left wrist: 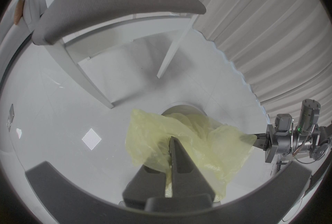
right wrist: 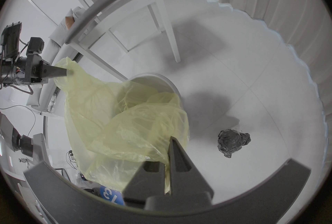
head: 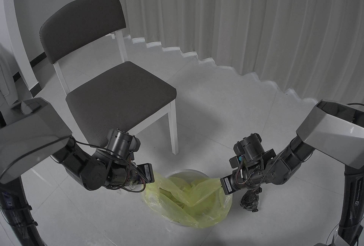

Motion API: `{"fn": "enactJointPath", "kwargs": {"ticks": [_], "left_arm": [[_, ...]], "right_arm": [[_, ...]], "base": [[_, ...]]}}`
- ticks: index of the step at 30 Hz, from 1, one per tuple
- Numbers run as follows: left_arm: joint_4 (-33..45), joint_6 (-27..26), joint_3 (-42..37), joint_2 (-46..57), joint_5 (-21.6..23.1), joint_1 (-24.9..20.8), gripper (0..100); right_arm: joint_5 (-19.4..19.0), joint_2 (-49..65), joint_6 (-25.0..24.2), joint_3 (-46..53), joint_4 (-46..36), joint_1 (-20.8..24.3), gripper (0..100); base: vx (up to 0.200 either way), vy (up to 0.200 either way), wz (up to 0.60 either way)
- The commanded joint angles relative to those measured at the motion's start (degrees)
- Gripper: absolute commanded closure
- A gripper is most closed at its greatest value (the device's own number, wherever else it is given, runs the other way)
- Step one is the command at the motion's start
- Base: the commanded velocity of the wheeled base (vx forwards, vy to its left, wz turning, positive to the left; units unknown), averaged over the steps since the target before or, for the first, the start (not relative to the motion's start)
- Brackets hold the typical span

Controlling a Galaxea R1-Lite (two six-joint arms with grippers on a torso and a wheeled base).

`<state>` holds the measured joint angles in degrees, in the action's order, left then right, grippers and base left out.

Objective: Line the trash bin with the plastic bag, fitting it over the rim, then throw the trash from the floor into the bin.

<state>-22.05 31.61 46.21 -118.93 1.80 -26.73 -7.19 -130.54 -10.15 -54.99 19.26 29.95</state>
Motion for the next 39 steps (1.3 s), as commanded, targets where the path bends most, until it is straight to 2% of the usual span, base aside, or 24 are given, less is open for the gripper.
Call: {"fn": "enactJointPath", "kwargs": {"ticks": [1,9,16,19,24,26,34,39], "left_arm": [[-4.7,0.2,2.2,-7.5,0.0,-1.4,100],[-6.1,0.0,7.8,-15.5,-0.1,-0.7,100],[-4.8,-0.1,9.2,-14.9,-0.1,-0.4,100],[-0.7,-0.4,3.4,-8.8,0.6,-0.8,100],[-0.9,-0.6,-0.6,-8.1,0.3,-1.5,100],[-1.2,-0.5,-2.4,-7.5,-0.3,-3.1,100],[-10.1,-2.1,-8.4,-8.8,-1.4,-4.0,100],[-10.7,-4.1,-9.3,-9.1,-1.6,-3.6,100]], "right_arm": [[0.4,-3.2,1.0,-0.3,-0.3,-2.4,100],[0.4,-4.6,1.3,-2.4,-0.4,-2.6,100],[0.6,-5.6,1.4,-4.3,-1.7,-0.8,100],[1.2,-4.7,1.5,-2.4,-4.7,0.0,100],[3.9,-3.9,3.0,0.5,-4.8,0.8,100],[4.6,-2.4,3.4,3.5,-4.5,2.0,100],[6.1,-2.4,3.7,5.3,-3.9,2.8,100],[6.4,-2.5,5.0,5.2,-4.2,2.7,100]], "base": [[0.000,0.000,0.00],[0.000,0.000,0.00],[0.000,0.000,0.00],[0.000,0.000,0.00],[0.000,0.000,0.00],[0.000,0.000,0.00],[0.000,0.000,0.00],[0.000,0.000,0.00]]}}
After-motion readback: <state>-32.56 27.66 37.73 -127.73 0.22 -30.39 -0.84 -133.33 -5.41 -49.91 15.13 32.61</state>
